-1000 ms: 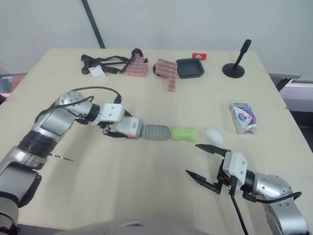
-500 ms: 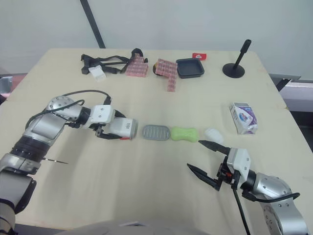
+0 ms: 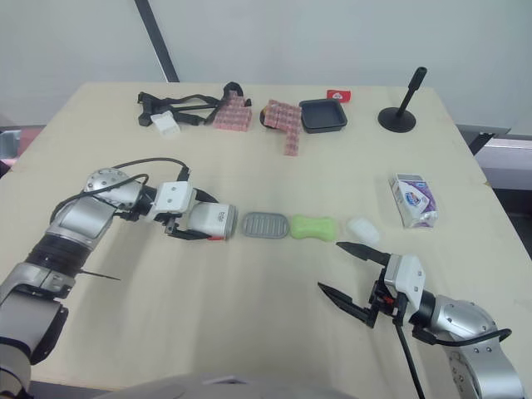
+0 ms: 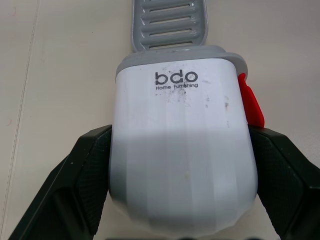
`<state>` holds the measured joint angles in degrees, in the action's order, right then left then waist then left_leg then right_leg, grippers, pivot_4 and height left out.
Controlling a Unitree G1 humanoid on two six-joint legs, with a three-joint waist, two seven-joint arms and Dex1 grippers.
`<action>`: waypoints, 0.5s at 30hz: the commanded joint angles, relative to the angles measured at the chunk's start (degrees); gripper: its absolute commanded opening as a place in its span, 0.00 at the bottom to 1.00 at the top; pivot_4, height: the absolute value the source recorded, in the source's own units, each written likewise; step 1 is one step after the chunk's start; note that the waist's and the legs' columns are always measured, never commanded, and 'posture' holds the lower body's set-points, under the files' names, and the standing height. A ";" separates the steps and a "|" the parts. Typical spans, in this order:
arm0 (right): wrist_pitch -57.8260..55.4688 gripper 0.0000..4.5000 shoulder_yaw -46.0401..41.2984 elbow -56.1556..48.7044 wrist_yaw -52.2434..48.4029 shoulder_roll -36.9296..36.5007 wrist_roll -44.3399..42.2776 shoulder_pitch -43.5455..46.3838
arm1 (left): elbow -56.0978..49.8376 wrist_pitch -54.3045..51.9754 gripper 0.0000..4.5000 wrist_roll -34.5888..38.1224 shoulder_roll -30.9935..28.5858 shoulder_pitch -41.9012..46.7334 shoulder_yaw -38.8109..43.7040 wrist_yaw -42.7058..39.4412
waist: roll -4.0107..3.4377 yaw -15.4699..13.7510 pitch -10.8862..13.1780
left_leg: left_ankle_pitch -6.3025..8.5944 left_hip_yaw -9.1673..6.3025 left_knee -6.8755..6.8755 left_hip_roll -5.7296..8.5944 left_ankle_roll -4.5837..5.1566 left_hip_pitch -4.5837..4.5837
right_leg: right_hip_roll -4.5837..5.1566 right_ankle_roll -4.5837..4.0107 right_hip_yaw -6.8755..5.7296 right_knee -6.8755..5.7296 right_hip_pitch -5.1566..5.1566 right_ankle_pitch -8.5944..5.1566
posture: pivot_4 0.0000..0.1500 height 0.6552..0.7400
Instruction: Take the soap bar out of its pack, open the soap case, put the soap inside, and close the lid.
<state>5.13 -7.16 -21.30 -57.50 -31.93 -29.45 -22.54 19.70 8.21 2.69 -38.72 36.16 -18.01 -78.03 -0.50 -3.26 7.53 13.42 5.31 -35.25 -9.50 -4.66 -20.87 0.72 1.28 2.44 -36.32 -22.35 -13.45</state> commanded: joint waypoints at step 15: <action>0.59 1.00 -1.03 -1.48 -0.80 -0.91 0.14 -0.23 | -0.37 -0.42 1.00 6.73 -0.25 1.26 5.50 -3.03 | 0.00 0.05 0.00 | 0.00 0.00 0.00 0.00 0.00 0.00 | 0.00 0.00 0.00 0.00 0.00 0.00 | 1.00 1.00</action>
<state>5.14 -7.17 -21.33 -57.92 -32.15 -28.75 -22.73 21.39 8.58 6.52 -38.51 36.61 -15.34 -80.27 -0.49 -3.21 7.53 13.42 5.31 -35.25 -9.51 -4.66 -20.87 0.72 1.28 2.44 -36.32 -22.35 -13.45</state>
